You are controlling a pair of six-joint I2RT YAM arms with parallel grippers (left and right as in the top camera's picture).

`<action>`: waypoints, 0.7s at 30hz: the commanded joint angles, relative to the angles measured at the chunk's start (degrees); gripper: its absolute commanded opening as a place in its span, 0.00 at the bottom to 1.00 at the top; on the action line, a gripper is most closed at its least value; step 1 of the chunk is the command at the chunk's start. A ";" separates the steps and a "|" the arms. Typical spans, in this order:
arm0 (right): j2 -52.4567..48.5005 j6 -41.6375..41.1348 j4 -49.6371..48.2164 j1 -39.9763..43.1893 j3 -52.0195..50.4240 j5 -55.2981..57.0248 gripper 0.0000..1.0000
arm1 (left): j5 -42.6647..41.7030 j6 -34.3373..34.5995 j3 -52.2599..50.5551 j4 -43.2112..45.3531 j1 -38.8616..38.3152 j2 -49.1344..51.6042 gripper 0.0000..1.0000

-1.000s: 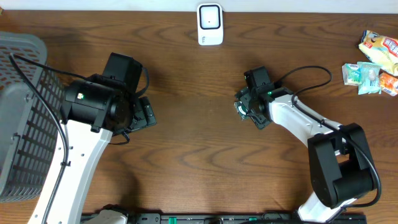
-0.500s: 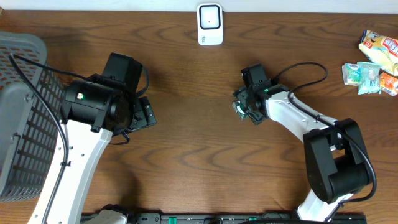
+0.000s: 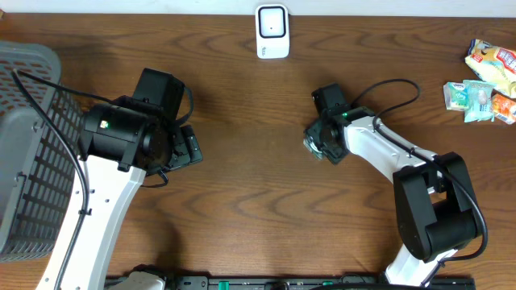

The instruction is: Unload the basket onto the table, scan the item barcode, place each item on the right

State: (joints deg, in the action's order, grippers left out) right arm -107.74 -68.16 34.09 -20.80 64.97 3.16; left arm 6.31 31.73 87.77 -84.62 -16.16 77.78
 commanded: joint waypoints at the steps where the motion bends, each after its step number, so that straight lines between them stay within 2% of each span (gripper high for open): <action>1: -0.81 4.52 3.17 0.94 0.24 -0.07 0.66 | 0.17 0.52 0.26 -0.15 0.24 -0.31 0.97; 7: 0.96 15.67 5.62 2.03 2.14 -0.09 0.66 | 0.17 0.52 0.26 -0.15 0.24 -0.31 0.97; 9: 1.03 18.01 5.66 2.36 2.23 -0.11 0.72 | 0.17 0.52 0.26 -0.17 0.24 -0.31 0.98; 16: 0.87 18.08 5.95 1.88 2.14 -0.98 0.77 | 0.17 0.52 0.26 -0.15 0.24 -0.31 0.97; 21: 0.74 15.17 6.84 0.26 1.03 -1.36 0.79 | 0.17 0.52 0.26 -0.15 0.24 -0.31 0.98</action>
State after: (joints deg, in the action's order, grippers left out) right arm -107.74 -51.90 40.58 -19.31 66.00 2.04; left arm 6.33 31.73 87.77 -84.62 -16.16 77.78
